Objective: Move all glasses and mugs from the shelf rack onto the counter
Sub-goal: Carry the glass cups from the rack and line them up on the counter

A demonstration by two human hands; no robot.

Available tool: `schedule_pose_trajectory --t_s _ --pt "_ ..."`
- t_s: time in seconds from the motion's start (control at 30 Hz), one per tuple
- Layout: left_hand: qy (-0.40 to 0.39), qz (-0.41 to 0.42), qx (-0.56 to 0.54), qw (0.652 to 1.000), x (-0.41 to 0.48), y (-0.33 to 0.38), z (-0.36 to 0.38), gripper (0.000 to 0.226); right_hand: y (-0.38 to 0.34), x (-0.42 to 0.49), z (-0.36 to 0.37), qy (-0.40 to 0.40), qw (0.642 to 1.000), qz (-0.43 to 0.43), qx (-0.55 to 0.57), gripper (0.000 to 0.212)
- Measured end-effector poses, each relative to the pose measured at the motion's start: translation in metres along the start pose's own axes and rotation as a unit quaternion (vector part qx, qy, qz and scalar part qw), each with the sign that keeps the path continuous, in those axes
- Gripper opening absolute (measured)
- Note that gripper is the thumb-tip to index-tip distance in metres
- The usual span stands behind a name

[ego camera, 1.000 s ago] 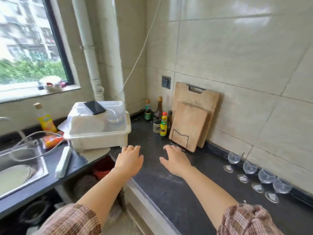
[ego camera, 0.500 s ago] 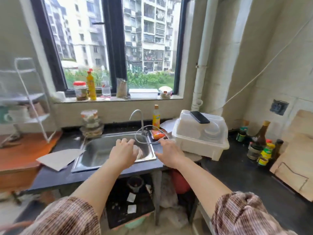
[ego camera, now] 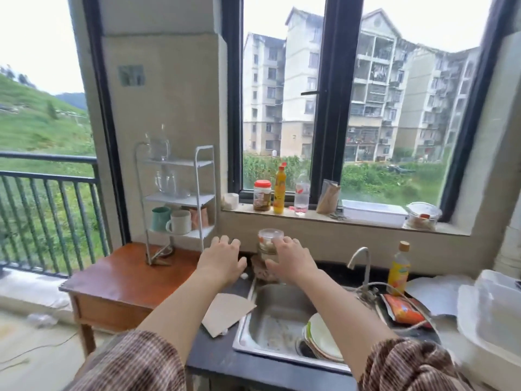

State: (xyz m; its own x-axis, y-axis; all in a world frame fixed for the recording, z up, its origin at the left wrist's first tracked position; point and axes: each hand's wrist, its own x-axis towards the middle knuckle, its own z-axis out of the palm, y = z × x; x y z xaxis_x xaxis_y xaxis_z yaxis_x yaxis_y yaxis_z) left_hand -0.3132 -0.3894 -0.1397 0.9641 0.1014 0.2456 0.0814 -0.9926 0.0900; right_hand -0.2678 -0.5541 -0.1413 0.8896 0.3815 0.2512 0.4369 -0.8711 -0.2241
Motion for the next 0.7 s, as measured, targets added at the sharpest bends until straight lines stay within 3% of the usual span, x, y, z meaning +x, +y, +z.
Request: schedule_pose_trajectory --t_s 0.37,0.7 --pt "0.061 -0.113 -0.044 0.991 0.142 -0.159 -0.039 0.044 -0.108 0.210 0.020 0.023 0.995 -0.093 0.019 0.047" --pt "0.155 -0.088 -0.059 0.982 0.274 -0.299 -0.066 0.047 -0.197 0.379 0.008 0.115 0.981 -0.156 0.003 0.054"
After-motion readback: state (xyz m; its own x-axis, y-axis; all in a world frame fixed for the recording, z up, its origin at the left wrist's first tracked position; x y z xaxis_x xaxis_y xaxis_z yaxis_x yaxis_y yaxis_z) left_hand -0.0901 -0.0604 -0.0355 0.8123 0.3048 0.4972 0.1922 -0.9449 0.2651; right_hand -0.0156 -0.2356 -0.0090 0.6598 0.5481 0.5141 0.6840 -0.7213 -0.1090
